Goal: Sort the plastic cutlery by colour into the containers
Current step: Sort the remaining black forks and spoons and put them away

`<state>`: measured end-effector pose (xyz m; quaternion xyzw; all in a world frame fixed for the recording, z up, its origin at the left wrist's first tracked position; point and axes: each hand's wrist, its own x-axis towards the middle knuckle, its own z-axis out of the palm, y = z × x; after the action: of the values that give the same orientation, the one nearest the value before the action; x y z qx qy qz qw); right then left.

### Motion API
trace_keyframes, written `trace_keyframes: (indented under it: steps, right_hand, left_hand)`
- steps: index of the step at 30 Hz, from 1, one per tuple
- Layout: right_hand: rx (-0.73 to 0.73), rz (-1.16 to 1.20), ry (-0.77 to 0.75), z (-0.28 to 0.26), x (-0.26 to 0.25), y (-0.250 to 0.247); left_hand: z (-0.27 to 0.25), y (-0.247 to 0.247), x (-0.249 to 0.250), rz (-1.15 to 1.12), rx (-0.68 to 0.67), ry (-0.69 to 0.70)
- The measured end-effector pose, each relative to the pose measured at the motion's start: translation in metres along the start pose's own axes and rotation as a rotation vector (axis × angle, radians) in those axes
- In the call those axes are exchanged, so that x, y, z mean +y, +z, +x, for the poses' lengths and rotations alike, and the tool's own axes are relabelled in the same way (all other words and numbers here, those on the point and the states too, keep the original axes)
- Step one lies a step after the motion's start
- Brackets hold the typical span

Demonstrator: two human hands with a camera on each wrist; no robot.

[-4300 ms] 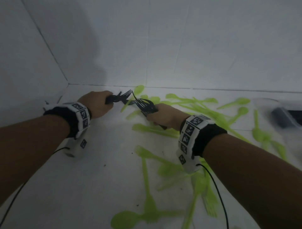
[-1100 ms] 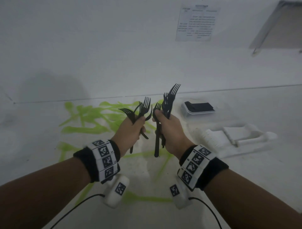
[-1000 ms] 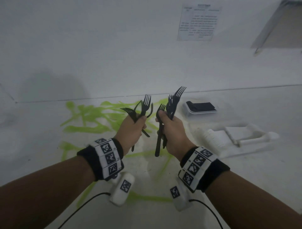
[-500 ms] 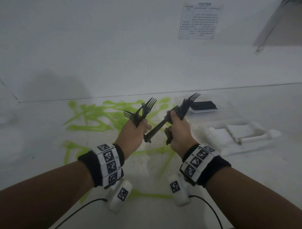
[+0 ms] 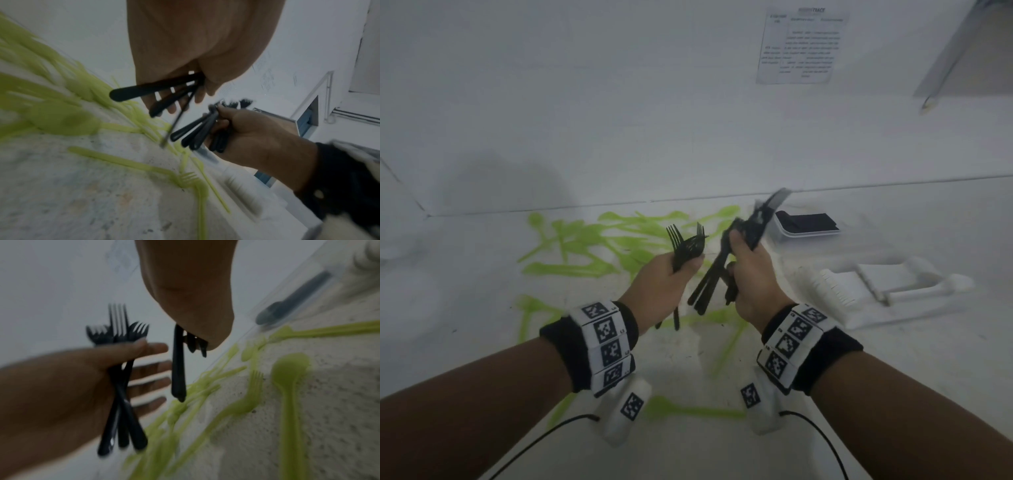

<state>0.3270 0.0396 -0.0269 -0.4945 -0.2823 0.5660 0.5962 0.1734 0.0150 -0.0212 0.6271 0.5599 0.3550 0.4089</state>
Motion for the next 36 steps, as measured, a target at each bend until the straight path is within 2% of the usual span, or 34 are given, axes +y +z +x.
trace_keyframes:
  steps: [2,3,6,9,12,16,20,23,27,32,36]
  right_hand:
    - [0.076,0.020,0.002,0.009,-0.003,-0.008]
    - [0.069,0.006,-0.006,0.012,-0.004,-0.011]
    - [-0.084,-0.101,-0.035,0.007,-0.003,-0.009]
    - [-0.180,-0.158,-0.020,-0.004,0.002,0.000]
    - [-0.158,-0.124,0.002,-0.011,0.006,0.005]
    - [-0.097,-0.117,0.006,-0.013,0.012,0.003]
    - [-0.051,-0.122,-0.016,-0.015,0.019,0.001]
    - [-0.061,-0.120,0.005,-0.016,0.023,0.004]
    - [-0.125,-0.038,0.059,-0.014,0.023,0.008]
    - [0.010,-0.060,0.032,0.004,0.013,-0.005]
    - [-0.138,-0.089,0.066,-0.001,0.012,-0.004]
  left_hand:
    - [-0.002,-0.005,0.001,-0.057,0.035,-0.005]
    - [-0.002,-0.008,0.002,-0.069,0.053,-0.012]
    - [0.003,-0.012,0.002,-0.029,0.013,-0.079]
    - [0.007,-0.009,-0.001,-0.136,-0.037,-0.158]
    - [0.008,-0.005,0.000,-0.184,-0.033,-0.160]
    - [0.006,-0.003,-0.005,-0.084,0.017,-0.071]
    - [0.006,0.001,-0.010,-0.112,0.079,-0.041]
    - [0.004,0.006,-0.009,-0.120,0.038,-0.011]
    - [0.000,0.012,-0.007,-0.151,-0.011,-0.029]
    - [0.000,-0.001,-0.012,-0.139,0.005,-0.106]
    - [0.002,-0.008,-0.006,-0.194,-0.071,-0.179]
